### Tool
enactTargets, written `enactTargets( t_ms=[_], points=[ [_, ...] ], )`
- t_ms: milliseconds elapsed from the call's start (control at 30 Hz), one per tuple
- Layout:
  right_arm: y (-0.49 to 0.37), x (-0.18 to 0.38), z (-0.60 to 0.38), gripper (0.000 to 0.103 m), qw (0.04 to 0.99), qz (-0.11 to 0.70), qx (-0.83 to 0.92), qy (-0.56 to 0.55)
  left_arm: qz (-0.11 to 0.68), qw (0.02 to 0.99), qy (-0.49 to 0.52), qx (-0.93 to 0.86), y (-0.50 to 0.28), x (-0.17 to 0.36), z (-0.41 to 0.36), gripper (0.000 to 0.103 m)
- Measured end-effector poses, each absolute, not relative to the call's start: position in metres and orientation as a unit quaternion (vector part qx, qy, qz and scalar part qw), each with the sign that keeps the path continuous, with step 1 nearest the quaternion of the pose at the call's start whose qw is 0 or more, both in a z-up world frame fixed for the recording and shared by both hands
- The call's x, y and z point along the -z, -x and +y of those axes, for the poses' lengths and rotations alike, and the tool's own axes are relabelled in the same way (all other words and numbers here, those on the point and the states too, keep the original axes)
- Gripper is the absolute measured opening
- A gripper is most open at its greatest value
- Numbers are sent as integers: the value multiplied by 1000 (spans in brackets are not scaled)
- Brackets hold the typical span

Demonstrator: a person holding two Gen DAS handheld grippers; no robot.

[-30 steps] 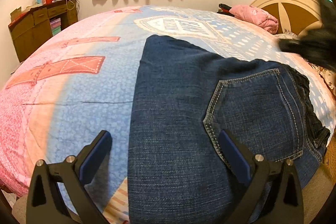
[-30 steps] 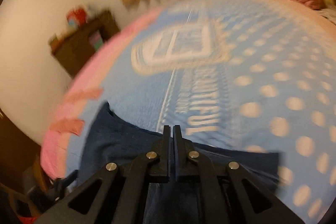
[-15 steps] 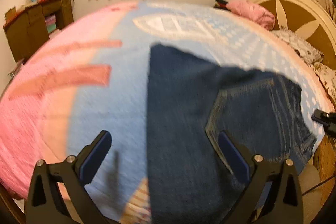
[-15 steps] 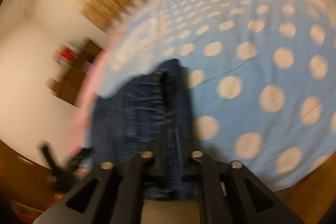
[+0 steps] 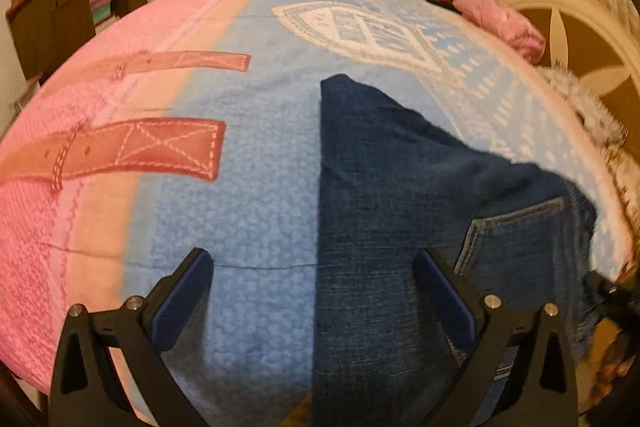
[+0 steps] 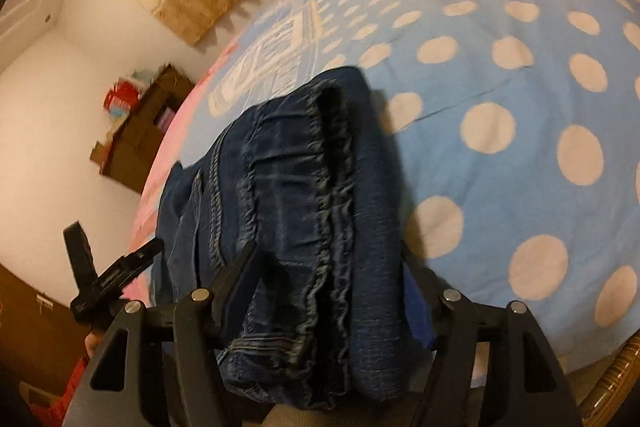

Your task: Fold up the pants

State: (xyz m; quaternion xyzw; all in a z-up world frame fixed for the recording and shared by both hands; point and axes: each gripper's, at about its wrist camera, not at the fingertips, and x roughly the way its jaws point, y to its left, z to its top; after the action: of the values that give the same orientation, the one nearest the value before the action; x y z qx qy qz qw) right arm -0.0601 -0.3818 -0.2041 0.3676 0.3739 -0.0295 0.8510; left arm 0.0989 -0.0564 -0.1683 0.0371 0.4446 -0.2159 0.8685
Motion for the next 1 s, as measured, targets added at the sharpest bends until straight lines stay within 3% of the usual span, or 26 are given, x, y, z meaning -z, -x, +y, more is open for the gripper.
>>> enactTargets(
  t_ms=[367,733,1000],
  points=[
    [55,198,-362,68,844,383,82,-366,440,872,-56,209,-103,170,-60,103],
    [46,192,-350,73,849,400,107,-329,493,846,-51,197,-110,166,-58,103],
    [45,191,-349,73,849,400,109,-328,503,818,-5,278,-110,168,-63,103]
  ],
)
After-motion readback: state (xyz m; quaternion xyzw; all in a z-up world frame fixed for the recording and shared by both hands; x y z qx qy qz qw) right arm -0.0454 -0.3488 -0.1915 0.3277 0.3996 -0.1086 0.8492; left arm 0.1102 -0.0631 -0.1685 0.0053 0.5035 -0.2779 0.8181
